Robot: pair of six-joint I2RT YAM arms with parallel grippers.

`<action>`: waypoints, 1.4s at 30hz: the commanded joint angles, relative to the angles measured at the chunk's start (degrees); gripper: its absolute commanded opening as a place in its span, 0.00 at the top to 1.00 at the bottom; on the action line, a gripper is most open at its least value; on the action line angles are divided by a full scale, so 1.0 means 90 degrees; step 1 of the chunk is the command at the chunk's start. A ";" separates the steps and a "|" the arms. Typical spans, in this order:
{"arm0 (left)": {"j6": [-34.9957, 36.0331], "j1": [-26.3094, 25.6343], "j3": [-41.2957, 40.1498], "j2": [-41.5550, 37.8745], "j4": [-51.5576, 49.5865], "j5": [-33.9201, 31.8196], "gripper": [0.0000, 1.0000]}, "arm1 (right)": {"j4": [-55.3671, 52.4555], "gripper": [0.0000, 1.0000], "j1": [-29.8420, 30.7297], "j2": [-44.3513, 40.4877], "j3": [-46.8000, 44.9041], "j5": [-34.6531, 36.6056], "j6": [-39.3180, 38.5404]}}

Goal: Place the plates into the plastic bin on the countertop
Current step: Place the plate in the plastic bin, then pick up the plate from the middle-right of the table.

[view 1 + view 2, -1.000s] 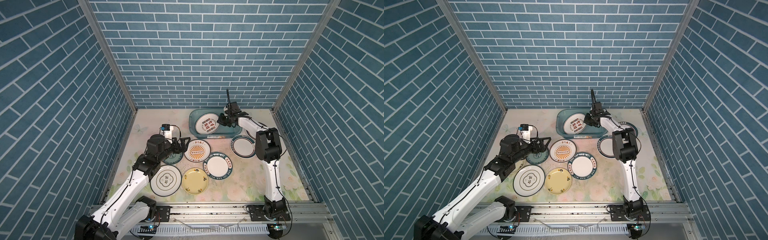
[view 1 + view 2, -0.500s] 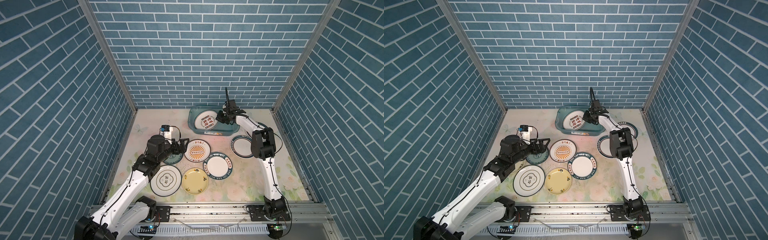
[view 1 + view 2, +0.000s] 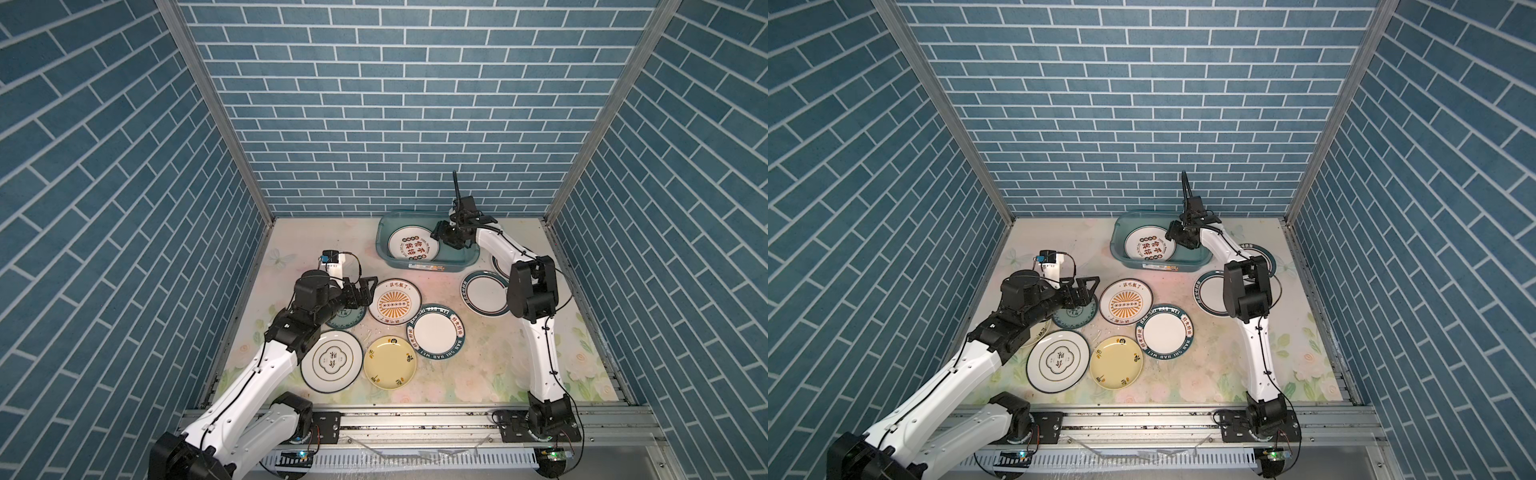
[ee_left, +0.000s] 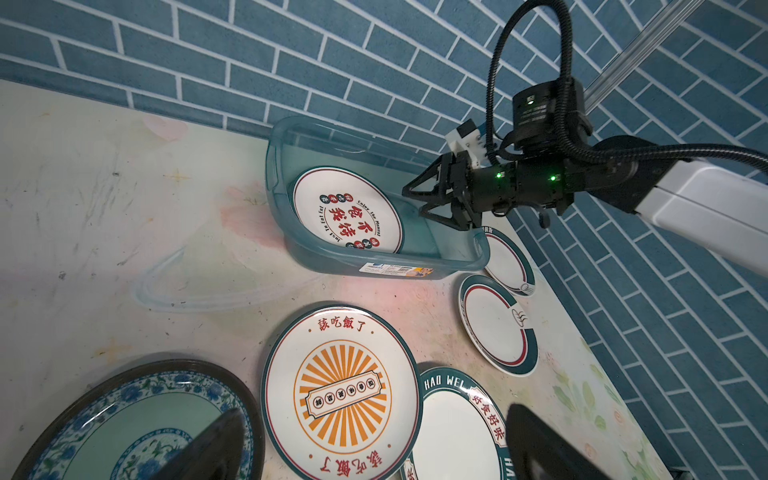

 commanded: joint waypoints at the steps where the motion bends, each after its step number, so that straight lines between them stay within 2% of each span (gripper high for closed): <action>1: 0.0066 0.0036 0.0082 -0.0006 -0.0122 -0.0087 0.00 | -0.0091 0.34 -0.0039 -0.1115 -0.0352 0.0183 -0.0281; 6: 0.0007 0.0044 0.0073 0.0034 -0.0110 -0.0100 0.01 | 0.0263 0.33 -0.0159 -0.2395 -0.1636 0.0012 -0.0141; 18: -0.0307 0.0034 0.0031 0.0270 0.0193 0.0276 0.00 | 0.1439 0.30 -0.1111 -0.6046 -0.6391 -0.0288 0.0886; 23: -0.0480 -0.0035 0.0010 0.0398 0.0341 0.0392 0.00 | 0.1565 0.31 -0.1583 -0.7009 -0.7752 -0.0306 0.1133; 33: -0.0641 -0.0304 0.0076 0.0665 0.0418 0.0489 0.00 | 0.2358 0.34 -0.2426 -0.7500 -0.9345 -0.0865 0.1875; 42: -0.0843 -0.0500 0.0157 0.0816 0.0570 0.0573 0.00 | 0.3161 0.39 -0.2703 -0.7282 -1.0022 -0.1022 0.2172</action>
